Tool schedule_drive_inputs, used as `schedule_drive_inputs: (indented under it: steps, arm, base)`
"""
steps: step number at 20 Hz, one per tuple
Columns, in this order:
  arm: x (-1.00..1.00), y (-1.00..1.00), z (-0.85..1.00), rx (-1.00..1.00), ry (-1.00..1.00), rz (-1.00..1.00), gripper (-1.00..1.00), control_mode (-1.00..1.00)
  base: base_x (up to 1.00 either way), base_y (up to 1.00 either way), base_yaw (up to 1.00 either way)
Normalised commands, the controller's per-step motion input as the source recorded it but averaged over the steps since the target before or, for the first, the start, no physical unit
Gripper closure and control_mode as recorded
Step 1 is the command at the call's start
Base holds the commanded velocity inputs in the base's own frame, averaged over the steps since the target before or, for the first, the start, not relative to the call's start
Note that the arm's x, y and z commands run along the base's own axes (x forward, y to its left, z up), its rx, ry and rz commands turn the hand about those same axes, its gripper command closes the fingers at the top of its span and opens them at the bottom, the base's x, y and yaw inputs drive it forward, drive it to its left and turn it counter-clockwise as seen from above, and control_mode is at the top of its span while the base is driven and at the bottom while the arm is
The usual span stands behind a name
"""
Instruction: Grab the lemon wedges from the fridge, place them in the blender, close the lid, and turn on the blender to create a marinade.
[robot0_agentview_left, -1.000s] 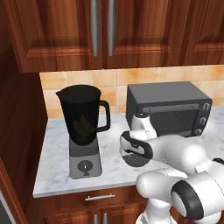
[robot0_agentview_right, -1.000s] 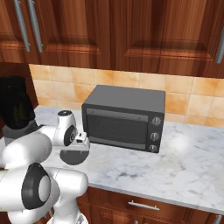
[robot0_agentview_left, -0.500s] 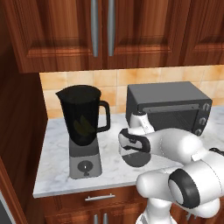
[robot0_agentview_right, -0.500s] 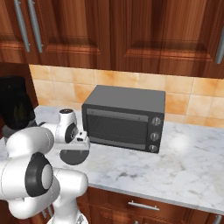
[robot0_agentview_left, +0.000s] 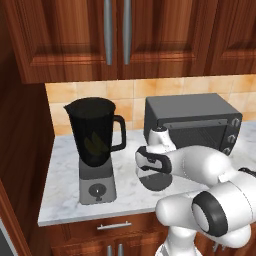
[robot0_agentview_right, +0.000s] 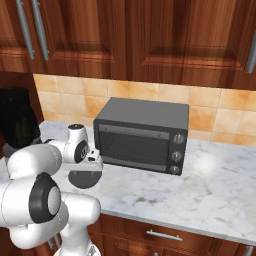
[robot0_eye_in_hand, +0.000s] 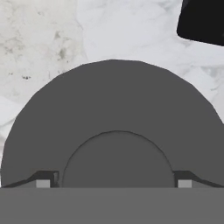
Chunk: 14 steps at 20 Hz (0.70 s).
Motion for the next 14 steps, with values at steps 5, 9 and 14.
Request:
schedule_drive_inputs:
  steps: [5,9,14]
  arm:
    - [0.00,0.00,0.00,0.01,-0.01,0.00,1.00,-1.00]
    - [0.00,0.00,0.06,0.02,0.00,0.00,1.00,-1.00]
    - [-0.10,0.00,0.42,0.02,0.00,0.00,1.00,-1.00]
  base:
    - [0.00,0.00,0.00]
    - [0.00,0.00,0.00]
    - [0.00,0.00,0.00]
